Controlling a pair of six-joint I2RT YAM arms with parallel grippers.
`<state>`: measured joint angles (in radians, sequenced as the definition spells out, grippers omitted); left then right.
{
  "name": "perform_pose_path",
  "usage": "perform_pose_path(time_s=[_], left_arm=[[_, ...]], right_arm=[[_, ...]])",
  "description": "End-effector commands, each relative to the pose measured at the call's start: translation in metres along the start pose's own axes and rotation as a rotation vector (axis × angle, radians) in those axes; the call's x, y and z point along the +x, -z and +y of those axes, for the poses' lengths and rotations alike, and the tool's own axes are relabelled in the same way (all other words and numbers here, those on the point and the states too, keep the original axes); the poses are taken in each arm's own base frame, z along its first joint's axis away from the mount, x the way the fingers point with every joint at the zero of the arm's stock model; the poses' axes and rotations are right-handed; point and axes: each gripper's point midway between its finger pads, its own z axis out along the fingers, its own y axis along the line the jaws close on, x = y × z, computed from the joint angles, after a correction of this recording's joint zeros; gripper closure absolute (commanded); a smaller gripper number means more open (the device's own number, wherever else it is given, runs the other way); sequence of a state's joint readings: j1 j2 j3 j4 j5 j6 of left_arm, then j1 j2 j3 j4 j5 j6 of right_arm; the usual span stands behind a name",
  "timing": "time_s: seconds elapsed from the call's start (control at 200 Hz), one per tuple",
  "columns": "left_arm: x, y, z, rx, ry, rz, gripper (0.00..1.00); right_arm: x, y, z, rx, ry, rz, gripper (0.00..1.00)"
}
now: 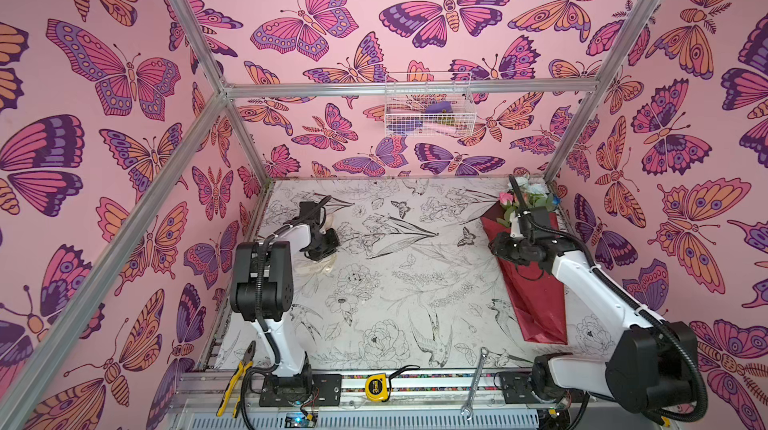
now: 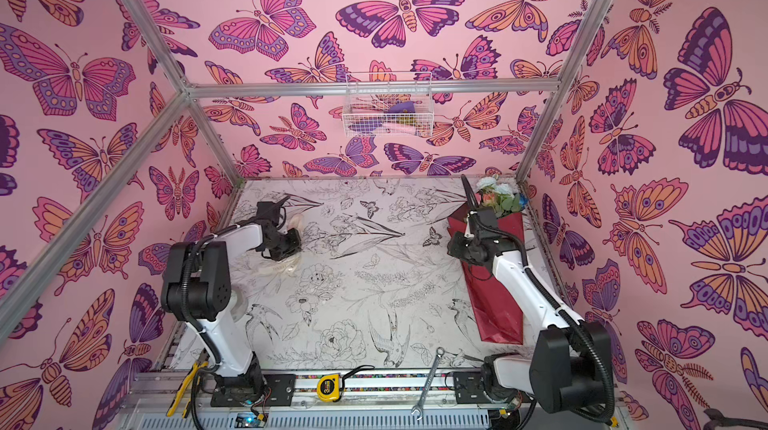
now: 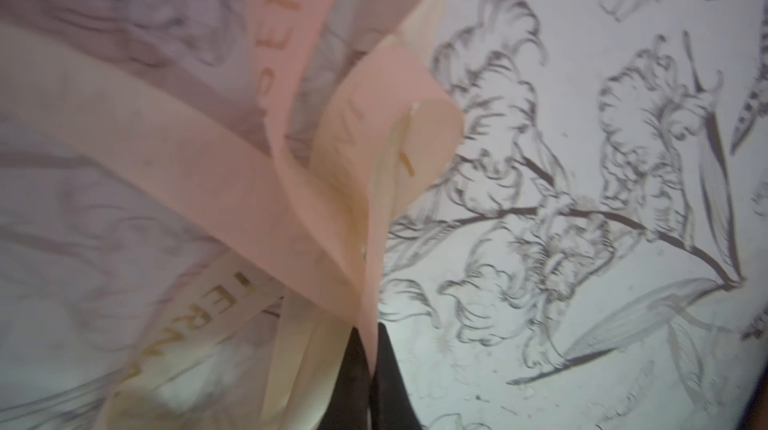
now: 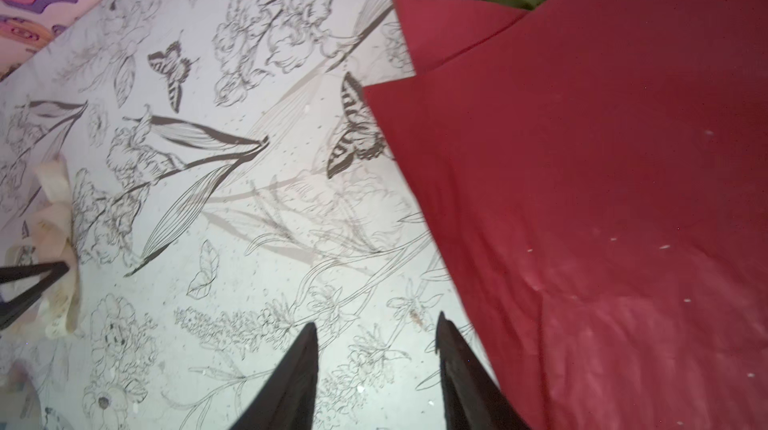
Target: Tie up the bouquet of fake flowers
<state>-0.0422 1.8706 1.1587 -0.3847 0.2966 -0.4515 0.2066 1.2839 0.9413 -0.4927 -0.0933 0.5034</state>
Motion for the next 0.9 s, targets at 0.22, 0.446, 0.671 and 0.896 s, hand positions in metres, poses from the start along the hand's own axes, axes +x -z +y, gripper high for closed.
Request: perform_pose_path(time_s=[0.22, 0.446, 0.671, 0.896], left_arm=[[0.112, 0.026, -0.200, 0.476, -0.259, 0.134, 0.67], [0.110, 0.059, -0.190, 0.485, -0.228, 0.030, 0.39], [0.075, 0.056, -0.131, 0.374, -0.135, -0.047, 0.40], [0.054, 0.014, -0.130, 0.336, -0.118, 0.012, 0.42]], right_arm=[[0.021, 0.011, 0.049, -0.015, 0.113, -0.018, 0.51], [0.042, 0.011, 0.061, -0.012, 0.171, 0.019, 0.52], [0.062, 0.001, 0.065, 0.021, 0.205, 0.057, 0.52], [0.078, -0.017, 0.075, 0.028, 0.207, 0.093, 0.52]])
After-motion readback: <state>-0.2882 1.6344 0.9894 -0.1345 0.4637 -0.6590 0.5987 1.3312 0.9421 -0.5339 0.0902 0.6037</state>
